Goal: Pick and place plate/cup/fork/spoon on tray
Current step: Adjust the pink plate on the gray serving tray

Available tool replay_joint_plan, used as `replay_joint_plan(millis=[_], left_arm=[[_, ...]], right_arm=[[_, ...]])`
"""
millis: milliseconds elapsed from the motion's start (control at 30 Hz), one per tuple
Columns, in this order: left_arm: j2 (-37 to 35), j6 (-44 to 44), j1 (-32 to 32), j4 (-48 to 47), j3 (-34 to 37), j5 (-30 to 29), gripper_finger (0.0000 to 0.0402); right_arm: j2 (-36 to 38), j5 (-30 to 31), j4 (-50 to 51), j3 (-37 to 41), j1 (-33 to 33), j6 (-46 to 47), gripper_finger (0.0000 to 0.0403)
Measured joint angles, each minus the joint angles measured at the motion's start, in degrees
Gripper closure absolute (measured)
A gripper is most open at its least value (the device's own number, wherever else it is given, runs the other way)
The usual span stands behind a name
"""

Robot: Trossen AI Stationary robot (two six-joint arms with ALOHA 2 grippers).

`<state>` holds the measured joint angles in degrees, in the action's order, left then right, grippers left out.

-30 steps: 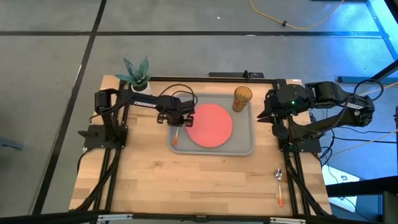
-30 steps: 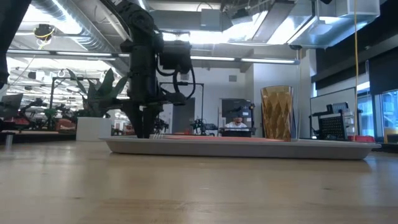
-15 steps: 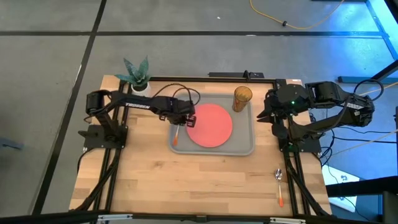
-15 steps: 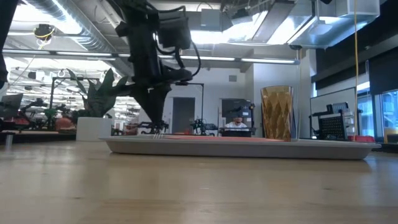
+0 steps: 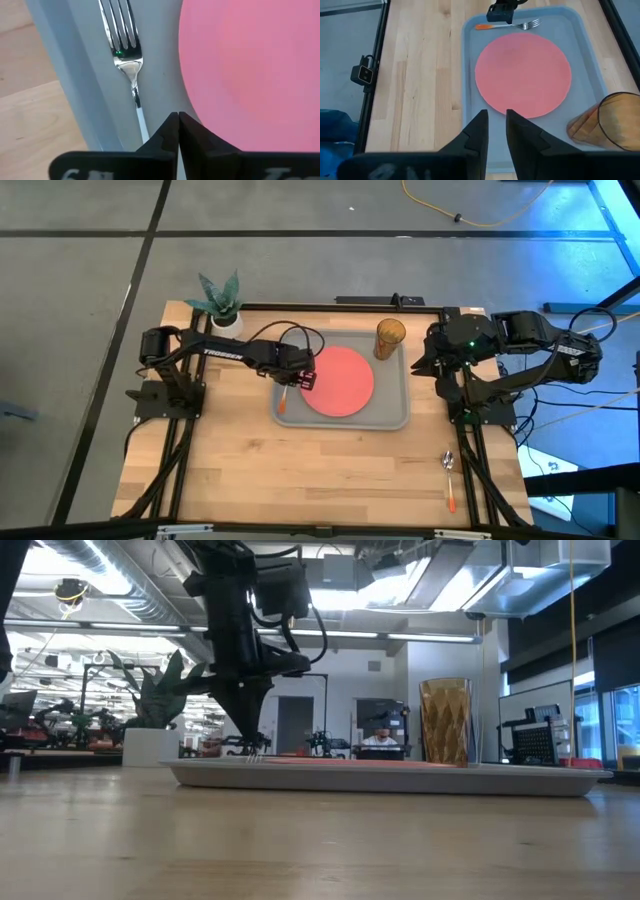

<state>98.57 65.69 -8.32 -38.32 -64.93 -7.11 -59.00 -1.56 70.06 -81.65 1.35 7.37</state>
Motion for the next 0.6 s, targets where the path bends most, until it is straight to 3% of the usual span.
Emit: replay_joint_plan(millis=[367,600], left_arm=[[0.3,-0.2,0.0,1.6,0.0,-0.9,0.0401],[4.2,0.0,0.5,3.5,0.0,-0.2,0.0401]], right_arm=[[0.0,0.0,0.0,0.0,0.0,0.0,0.0334],[0.0,0.0,0.1,0.0,0.0,0.1,0.0334]])
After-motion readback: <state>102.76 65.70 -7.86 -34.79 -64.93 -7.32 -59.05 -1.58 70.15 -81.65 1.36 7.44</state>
